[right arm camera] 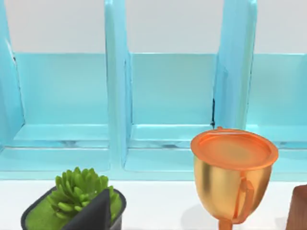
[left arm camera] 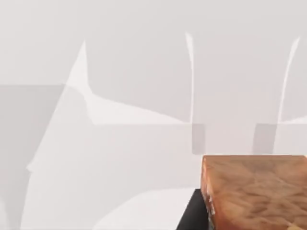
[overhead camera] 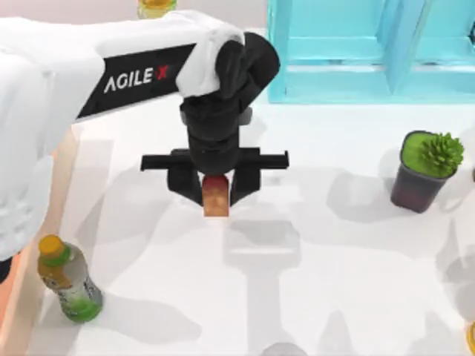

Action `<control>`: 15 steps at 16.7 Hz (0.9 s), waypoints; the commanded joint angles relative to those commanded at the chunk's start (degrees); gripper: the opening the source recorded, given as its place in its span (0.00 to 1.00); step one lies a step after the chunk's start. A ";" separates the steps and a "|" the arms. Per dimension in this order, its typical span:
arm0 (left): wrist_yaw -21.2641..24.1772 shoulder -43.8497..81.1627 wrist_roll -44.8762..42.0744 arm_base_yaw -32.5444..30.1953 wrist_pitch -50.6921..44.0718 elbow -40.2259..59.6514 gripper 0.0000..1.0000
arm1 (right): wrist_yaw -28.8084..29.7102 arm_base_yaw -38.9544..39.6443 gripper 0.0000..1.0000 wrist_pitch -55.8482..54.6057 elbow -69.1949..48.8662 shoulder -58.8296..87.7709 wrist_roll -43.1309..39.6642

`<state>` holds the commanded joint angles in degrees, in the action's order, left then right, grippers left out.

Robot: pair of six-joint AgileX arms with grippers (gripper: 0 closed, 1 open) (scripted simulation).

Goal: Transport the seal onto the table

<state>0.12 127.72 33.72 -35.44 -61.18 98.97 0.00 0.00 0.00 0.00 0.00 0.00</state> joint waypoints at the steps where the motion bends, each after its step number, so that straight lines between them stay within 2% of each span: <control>1: 0.00 0.26 0.00 -0.01 0.83 -0.59 0.00 | 0.00 0.00 1.00 0.00 0.00 0.00 0.00; 7: -0.01 1.13 0.03 -0.08 3.45 -2.30 0.00 | 0.00 0.00 1.00 0.00 0.00 0.00 0.00; 15: -0.01 1.13 0.03 -0.08 3.45 -2.30 0.60 | 0.00 0.00 1.00 0.00 0.00 0.00 0.00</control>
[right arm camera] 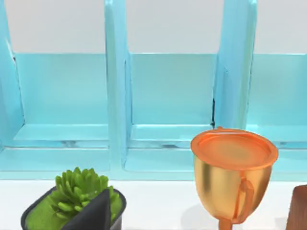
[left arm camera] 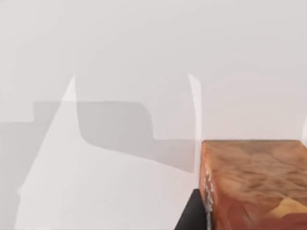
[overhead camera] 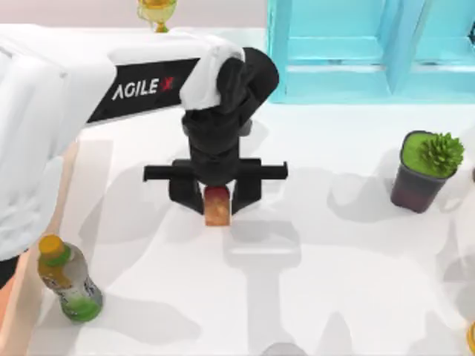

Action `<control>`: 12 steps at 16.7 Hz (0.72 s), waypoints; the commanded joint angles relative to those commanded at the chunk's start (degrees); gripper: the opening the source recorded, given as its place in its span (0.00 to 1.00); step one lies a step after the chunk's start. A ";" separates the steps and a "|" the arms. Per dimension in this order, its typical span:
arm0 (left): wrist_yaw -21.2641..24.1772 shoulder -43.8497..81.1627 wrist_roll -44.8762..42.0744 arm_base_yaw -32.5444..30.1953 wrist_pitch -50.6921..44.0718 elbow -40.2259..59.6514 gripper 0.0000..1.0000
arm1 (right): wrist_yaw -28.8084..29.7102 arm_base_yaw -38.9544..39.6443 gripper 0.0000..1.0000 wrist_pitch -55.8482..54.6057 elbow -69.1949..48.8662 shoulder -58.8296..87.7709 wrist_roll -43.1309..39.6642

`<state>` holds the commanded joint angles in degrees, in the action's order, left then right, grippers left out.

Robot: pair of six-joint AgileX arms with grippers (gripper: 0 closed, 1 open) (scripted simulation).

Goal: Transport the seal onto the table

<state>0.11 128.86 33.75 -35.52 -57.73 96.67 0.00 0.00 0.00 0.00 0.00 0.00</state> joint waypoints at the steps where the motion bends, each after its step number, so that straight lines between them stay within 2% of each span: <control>1: 0.00 0.00 0.00 0.00 0.00 0.00 0.68 | 0.00 0.00 1.00 0.00 0.00 0.00 0.00; 5: 0.00 0.00 0.00 0.00 0.00 0.00 0.98 | 0.00 0.00 1.00 0.00 0.00 0.00 0.00; 12: 0.00 0.00 0.00 0.00 0.00 0.00 1.00 | 0.00 0.00 1.00 0.00 0.00 0.00 0.00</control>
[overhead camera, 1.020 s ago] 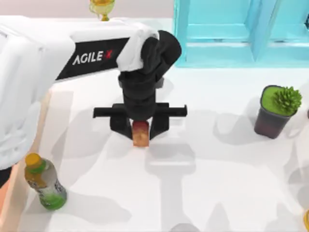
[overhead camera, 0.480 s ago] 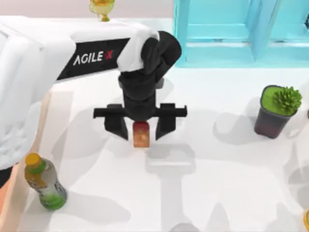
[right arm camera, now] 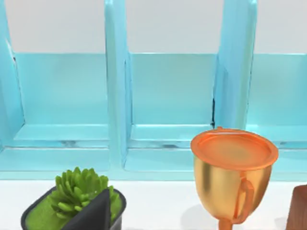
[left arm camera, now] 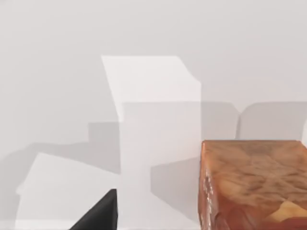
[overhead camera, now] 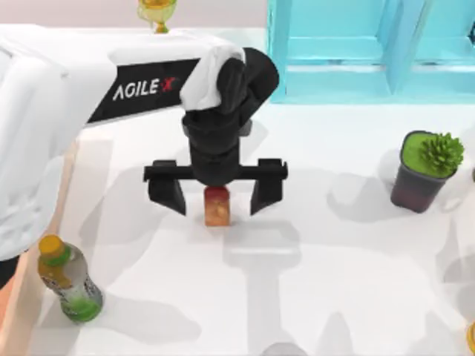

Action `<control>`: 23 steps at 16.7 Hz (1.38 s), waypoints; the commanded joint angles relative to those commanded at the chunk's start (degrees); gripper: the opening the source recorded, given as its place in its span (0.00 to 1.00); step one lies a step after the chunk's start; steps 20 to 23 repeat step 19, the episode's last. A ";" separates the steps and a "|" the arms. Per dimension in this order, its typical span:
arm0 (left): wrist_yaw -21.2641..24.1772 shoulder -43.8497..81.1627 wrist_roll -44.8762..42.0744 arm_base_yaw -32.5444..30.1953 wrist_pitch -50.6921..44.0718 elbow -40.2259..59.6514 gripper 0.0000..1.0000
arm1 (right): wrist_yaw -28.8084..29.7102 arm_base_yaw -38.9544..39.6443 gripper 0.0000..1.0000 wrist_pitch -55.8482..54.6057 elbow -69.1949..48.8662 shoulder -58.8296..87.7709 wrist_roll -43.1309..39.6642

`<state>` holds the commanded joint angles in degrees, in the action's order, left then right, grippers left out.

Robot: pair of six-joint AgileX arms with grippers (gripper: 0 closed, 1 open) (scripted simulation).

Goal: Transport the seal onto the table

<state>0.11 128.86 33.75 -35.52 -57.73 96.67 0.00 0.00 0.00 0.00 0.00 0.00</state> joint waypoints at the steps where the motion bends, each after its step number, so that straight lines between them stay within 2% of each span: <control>1: 0.00 0.00 0.00 0.00 0.00 0.00 1.00 | 0.00 0.00 1.00 0.00 0.00 0.00 0.00; 6: 0.02 0.48 0.21 -0.20 -4.03 4.12 1.00 | 0.00 0.00 1.00 0.00 0.00 0.00 0.00; 16: 0.02 -0.64 0.31 -0.31 -31.92 30.78 1.00 | 0.00 0.00 1.00 0.00 0.00 0.00 0.00; 23: -0.01 -1.15 0.25 -0.18 -33.73 32.61 1.00 | 0.00 0.00 1.00 0.00 0.00 0.00 0.00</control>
